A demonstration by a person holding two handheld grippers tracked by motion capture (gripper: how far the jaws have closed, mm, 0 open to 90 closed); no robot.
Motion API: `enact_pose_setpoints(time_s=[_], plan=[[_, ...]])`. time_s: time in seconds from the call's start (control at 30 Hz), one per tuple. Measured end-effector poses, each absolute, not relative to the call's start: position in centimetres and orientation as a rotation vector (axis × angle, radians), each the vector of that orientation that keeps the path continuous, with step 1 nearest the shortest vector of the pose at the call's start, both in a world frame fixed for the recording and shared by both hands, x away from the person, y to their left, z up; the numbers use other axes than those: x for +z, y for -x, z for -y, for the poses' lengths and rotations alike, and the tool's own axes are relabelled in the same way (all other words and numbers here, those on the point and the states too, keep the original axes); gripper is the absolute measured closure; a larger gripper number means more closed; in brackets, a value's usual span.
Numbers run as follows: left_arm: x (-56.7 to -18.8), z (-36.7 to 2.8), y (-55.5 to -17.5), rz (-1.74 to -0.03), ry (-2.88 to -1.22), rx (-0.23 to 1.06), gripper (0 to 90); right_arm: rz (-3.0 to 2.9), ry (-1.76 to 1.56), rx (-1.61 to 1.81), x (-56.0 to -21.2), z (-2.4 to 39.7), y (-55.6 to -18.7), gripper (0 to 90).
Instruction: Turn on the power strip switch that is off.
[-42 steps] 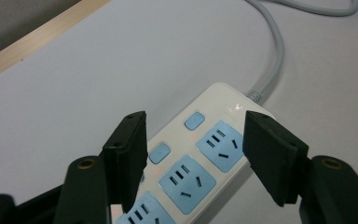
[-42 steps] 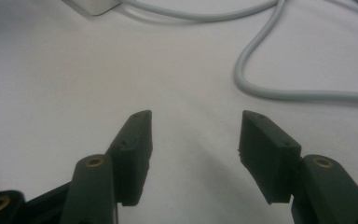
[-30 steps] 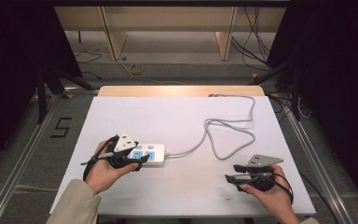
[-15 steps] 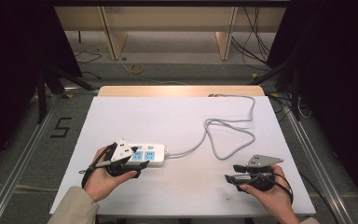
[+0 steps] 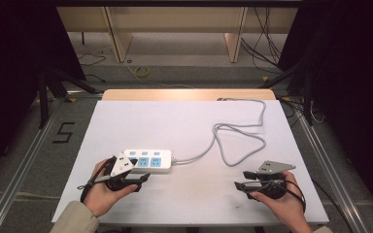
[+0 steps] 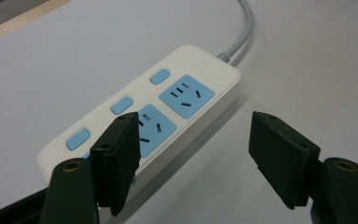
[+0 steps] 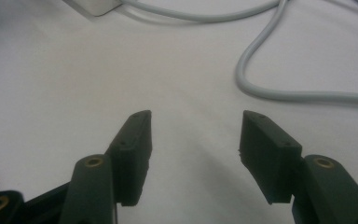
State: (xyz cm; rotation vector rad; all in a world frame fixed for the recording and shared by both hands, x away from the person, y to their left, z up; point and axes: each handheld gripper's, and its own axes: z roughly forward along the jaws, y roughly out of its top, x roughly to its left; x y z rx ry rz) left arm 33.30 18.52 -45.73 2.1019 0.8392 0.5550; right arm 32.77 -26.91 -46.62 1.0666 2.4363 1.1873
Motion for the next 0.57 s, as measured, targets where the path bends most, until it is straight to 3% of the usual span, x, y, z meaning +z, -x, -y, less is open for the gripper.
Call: enact_pose_setpoints(time_s=[0.57], plan=[[-46.53, -17.68, -32.98, -0.84, -2.1, 0.556, 33.7, -2.436, -1.063, 1.19, -46.63, 26.99, -32.82, 44.8]])
